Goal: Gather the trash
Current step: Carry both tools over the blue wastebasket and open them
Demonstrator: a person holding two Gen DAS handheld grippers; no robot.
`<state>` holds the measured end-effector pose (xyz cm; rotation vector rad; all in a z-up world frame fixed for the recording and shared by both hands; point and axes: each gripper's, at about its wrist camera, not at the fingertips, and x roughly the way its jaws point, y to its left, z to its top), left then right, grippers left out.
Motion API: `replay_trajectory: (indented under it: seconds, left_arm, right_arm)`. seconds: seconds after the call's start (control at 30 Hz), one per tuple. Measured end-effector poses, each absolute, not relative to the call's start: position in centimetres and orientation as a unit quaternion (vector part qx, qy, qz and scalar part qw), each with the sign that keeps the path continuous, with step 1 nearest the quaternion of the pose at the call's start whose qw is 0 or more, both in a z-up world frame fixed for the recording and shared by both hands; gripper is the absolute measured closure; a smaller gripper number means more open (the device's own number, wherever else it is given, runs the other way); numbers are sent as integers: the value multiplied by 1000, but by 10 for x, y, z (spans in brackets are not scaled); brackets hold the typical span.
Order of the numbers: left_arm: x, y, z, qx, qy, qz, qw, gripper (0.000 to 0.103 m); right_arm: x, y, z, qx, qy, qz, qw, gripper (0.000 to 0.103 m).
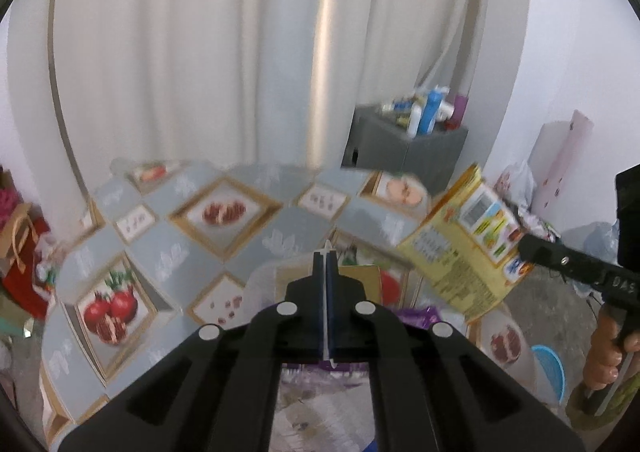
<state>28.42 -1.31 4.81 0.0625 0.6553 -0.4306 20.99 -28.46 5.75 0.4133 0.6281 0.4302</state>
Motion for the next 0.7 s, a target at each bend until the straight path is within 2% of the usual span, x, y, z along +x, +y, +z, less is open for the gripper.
replay_trajectory:
  seconds: [0.2,0.33,0.43,0.5,0.7]
  left_arm:
    - [258,-15,78,62,245,-208,945,102]
    - [213,-45,72,253,109,-149,950,102]
    - [184,-69,36,423,-4,-94,901,102]
    - [169,-76,14,499,-63,-73,861,102]
    - [158,-72,9,533,-97,-40,840,102]
  right_arm:
    - [197,-289,71,203,286,204,914,103]
    - [188,-291,74,202,285,199,915,103]
    - [182,-292,76,205,284,199,915,103]
    - [178,-292,78,205,283,199,916,103]
    - [163,-290,82,203,278,199,917,103]
